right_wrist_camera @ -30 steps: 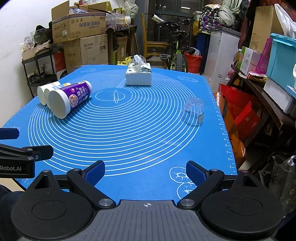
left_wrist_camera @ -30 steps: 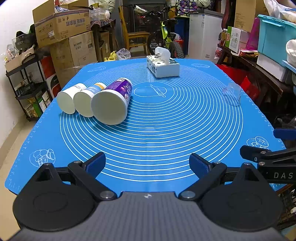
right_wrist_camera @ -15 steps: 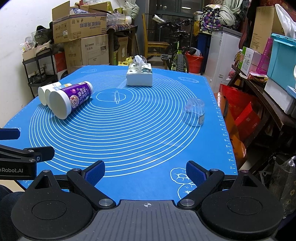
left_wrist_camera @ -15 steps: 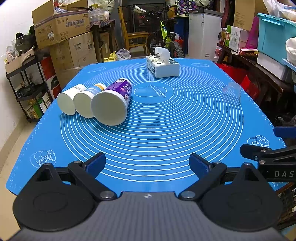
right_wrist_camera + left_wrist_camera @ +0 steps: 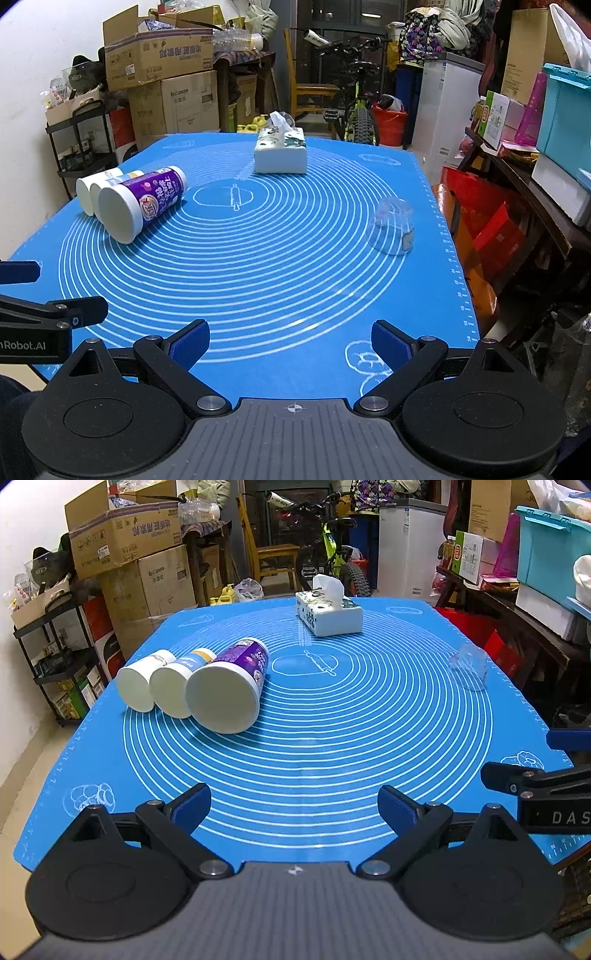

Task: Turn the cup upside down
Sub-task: 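Move the left tool to the purple cup and close around its base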

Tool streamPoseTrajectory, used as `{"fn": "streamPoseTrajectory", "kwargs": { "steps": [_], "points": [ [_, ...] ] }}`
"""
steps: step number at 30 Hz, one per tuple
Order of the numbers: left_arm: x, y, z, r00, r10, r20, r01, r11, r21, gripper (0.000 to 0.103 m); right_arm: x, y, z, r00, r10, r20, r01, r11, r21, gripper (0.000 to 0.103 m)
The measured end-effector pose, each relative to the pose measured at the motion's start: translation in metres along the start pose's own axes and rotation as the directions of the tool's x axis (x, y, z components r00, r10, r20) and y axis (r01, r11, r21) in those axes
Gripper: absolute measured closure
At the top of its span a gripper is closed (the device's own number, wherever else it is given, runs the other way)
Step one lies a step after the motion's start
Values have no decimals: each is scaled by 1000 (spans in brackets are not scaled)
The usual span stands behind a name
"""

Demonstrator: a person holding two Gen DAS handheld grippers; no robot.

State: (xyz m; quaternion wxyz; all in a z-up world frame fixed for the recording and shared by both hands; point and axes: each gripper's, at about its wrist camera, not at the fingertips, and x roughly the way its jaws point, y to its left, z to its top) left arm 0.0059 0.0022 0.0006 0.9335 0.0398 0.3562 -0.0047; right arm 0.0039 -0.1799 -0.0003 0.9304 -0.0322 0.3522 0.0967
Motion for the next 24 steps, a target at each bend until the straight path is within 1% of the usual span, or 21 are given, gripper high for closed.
{"fn": "streamPoseTrajectory", "kwargs": {
  "steps": [2, 9, 12, 16, 19, 22, 24],
  "points": [
    [3, 2, 2, 1000, 3, 11, -3, 1000, 9, 7, 3, -1, 3, 1000, 5, 6, -5, 1000, 5, 8],
    [20, 11, 20, 998, 45, 49, -47, 998, 49, 7, 18, -7, 15, 999, 20, 30, -22, 999, 42, 8],
    [32, 15, 28, 994, 80, 76, -85, 994, 66, 7, 25, -9, 18, 999, 23, 32, -25, 998, 56, 8],
    [49, 21, 41, 984, 133, 120, -142, 987, 69, 7, 33, -13, 21, 999, 24, 33, -26, 997, 66, 8],
    [65, 24, 51, 976, 155, 150, -166, 984, 67, 7, 39, -16, 21, 999, 21, 24, -23, 997, 71, 8],
    [79, 27, 59, 965, 189, 180, -204, 976, 73, 7, 45, -18, 21, 1000, 20, 18, -21, 997, 75, 8],
    [86, 28, 62, 962, 199, 188, -217, 973, 78, 7, 48, -20, 22, 1000, 19, 14, -20, 997, 76, 8]
  ]
}}
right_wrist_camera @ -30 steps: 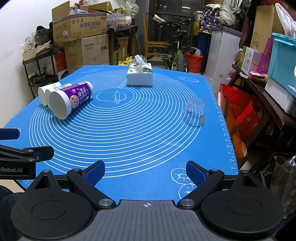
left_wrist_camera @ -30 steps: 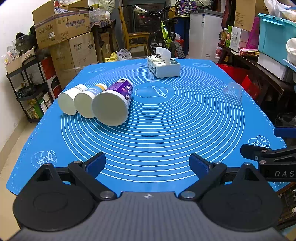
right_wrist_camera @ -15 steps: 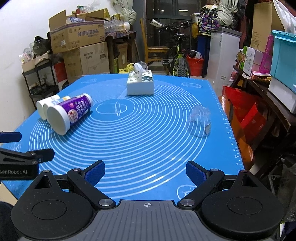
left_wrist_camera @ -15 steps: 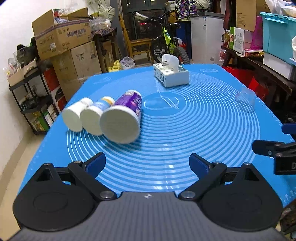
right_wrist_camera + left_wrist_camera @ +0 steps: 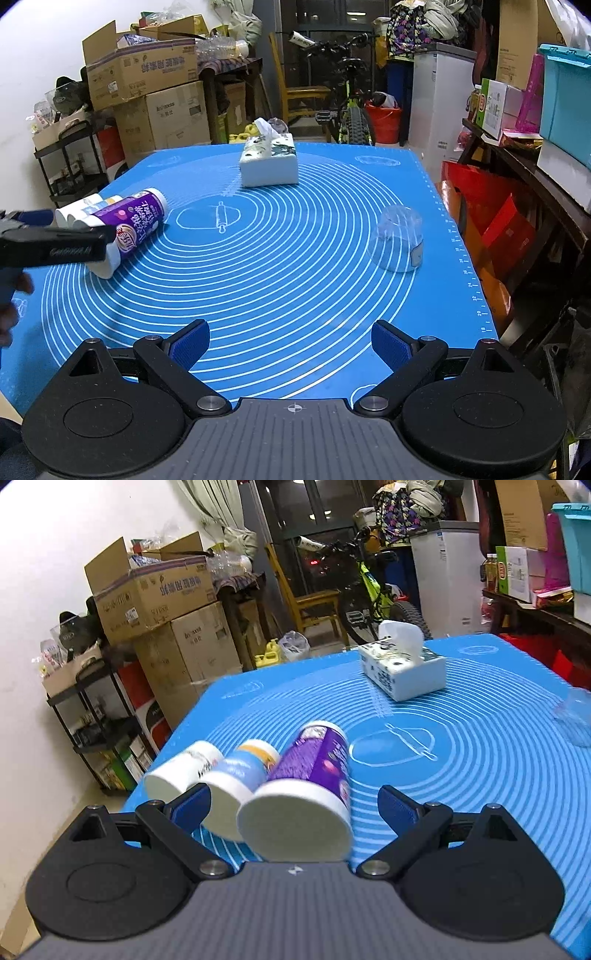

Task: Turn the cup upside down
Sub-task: 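Move the left tool to the purple cup and close around its base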

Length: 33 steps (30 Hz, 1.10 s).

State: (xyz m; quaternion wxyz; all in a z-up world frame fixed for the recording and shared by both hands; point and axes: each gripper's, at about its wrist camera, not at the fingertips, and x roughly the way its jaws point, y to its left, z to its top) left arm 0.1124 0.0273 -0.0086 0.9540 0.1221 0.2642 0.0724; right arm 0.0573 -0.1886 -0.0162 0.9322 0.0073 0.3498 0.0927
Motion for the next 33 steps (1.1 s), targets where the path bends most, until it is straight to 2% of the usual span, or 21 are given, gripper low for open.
{"fn": "streamPoseTrajectory", "kwargs": {
  "steps": [8, 11, 14, 18, 25, 29, 33],
  "points": [
    [34, -4, -6, 999, 20, -45, -19, 1000, 16, 7, 11, 0, -1, 1000, 2, -17, -2, 1000, 1, 8],
    [38, -6, -8, 998, 31, -46, -29, 999, 33, 11, 15, 0, -1, 1000, 2, -24, -2, 1000, 2, 8],
    [38, -9, -11, 999, 32, -40, -29, 998, 60, 20, 18, 0, -2, 1000, 1, -29, -1, 1000, 5, 8],
    [37, -12, -12, 999, 39, -27, -37, 996, 78, 21, 20, 1, -2, 999, 2, -32, -2, 1000, 7, 8],
    [26, -14, -12, 1000, 30, -2, -29, 997, 65, 22, 19, 1, -1, 1000, 0, -30, 0, 1000, 10, 8],
    [4, -17, -8, 1000, -18, 24, 17, 999, 40, 22, 15, -3, 0, 1000, -9, -25, 9, 1000, 20, 8],
    [-14, -28, -10, 998, -60, 12, 60, 998, 26, 23, 9, -6, -2, 1000, -17, -19, 18, 999, 30, 8]
  ]
}}
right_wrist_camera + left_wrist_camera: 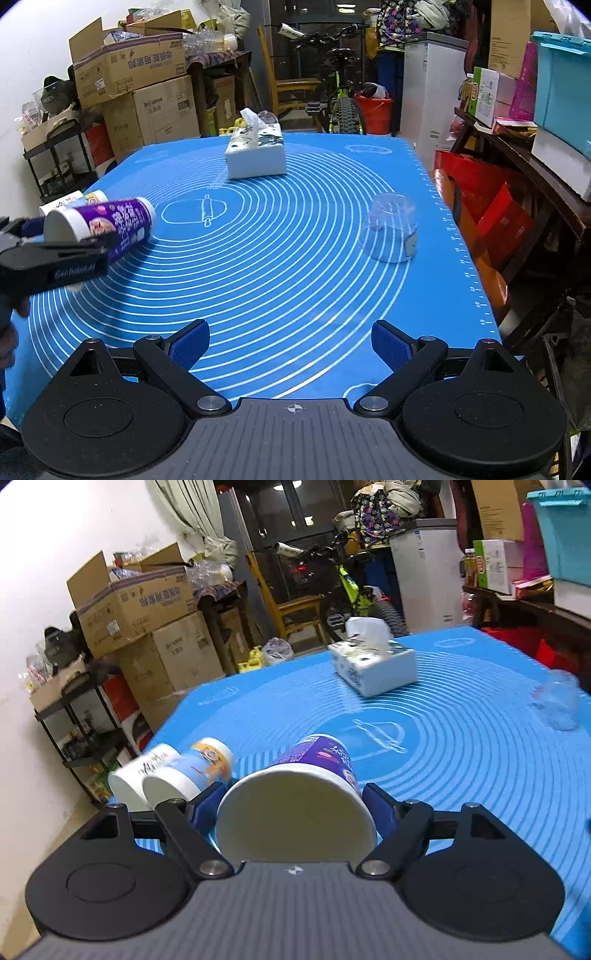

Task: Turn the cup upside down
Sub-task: 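Drag the purple cup with the left tool toward the right tool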

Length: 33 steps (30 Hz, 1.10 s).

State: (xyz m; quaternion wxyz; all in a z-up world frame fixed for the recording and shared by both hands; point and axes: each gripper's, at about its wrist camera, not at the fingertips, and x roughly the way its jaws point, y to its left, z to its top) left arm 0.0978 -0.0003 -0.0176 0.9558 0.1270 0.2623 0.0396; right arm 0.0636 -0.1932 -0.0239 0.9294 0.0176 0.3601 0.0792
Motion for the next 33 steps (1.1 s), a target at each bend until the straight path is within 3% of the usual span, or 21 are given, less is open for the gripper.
{"fn": "streamPoseTrajectory", "kwargs": {
  "steps": [8, 14, 19, 26, 33],
  "points": [
    [-34, -29, -2, 994, -106, 17, 106, 994, -33, 23, -16, -7, -2, 1000, -17, 22, 16, 1000, 11, 8],
    [-45, -45, -14, 986, -164, -38, 160, 983, -94, 23, -26, -17, -5, 999, -43, 27, 42, 999, 28, 8],
    [-48, -50, -24, 978, -188, -92, 178, 978, -105, 25, -28, -23, -10, 999, -50, 18, 50, 998, 34, 8],
    [-51, -52, -25, 975, -194, -105, 183, 977, -109, 25, -29, -19, -11, 999, -43, 12, 43, 999, 24, 8],
    [-50, -53, -25, 970, -212, -122, 201, 975, -99, 16, -30, -19, -12, 999, -46, 13, 45, 999, 26, 8]
  ]
}}
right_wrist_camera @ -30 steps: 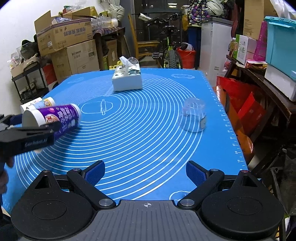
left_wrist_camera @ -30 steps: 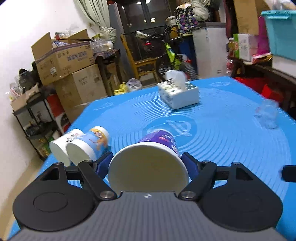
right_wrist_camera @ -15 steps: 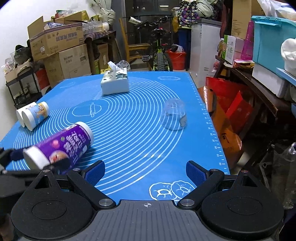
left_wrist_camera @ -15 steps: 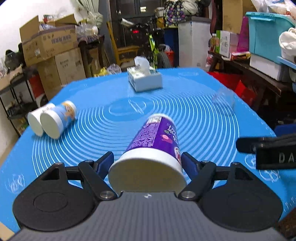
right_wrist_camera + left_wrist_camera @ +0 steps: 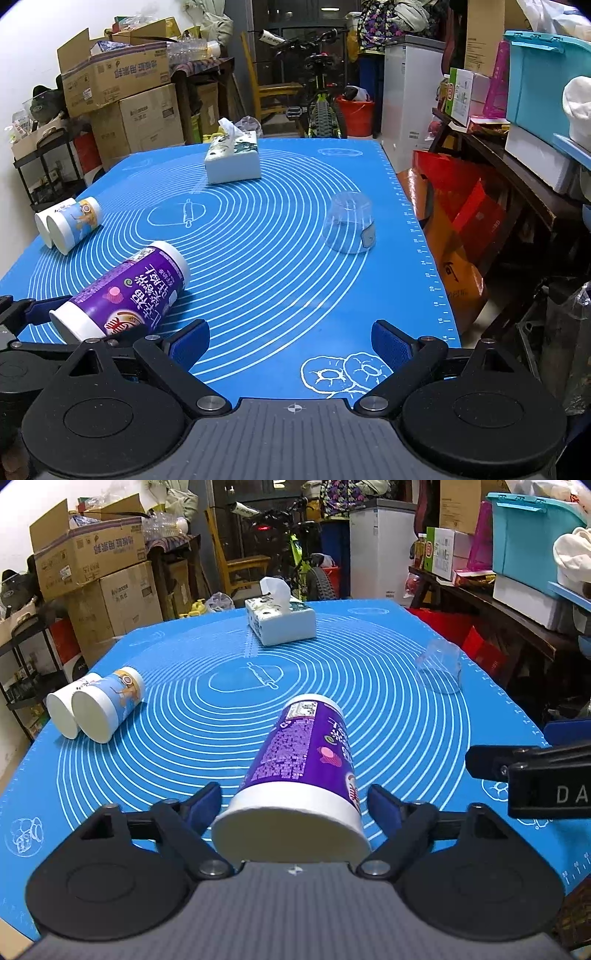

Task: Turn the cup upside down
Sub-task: 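Drag the purple cup with the left tool toward the right tool, then grasp the purple cup with the right tool while the left tool releases it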

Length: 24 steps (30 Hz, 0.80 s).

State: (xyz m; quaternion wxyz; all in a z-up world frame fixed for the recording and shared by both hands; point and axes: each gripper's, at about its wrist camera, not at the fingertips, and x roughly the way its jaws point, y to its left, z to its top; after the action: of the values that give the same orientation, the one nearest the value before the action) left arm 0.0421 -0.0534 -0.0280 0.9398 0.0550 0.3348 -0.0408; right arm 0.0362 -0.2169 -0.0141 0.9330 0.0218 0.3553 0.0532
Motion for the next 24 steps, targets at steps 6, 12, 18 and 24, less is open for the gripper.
{"fn": "streamPoseTrajectory", "kwargs": {
  "steps": [6, 12, 18, 24],
  "points": [
    [0, -1, -1, 1000, 11, -4, -10, 1000, 18, 13, 0, 0, 1, 1000, 0, 0, 0, 1000, 0, 8],
    [-11, 3, 3, 1000, 10, 24, -10, 1000, -12, 3, -5, 1, 5, 1000, 22, 1, -22, 1000, 10, 8],
    [-27, 16, 10, 999, 4, 37, -2, 998, -56, 3, -9, 4, 17, 998, 64, -4, -64, 998, 16, 8],
    [-41, 36, 21, 998, 25, 62, -20, 996, -86, 3, -5, 12, 40, 992, 124, -40, -123, 992, 12, 8]
  ]
}}
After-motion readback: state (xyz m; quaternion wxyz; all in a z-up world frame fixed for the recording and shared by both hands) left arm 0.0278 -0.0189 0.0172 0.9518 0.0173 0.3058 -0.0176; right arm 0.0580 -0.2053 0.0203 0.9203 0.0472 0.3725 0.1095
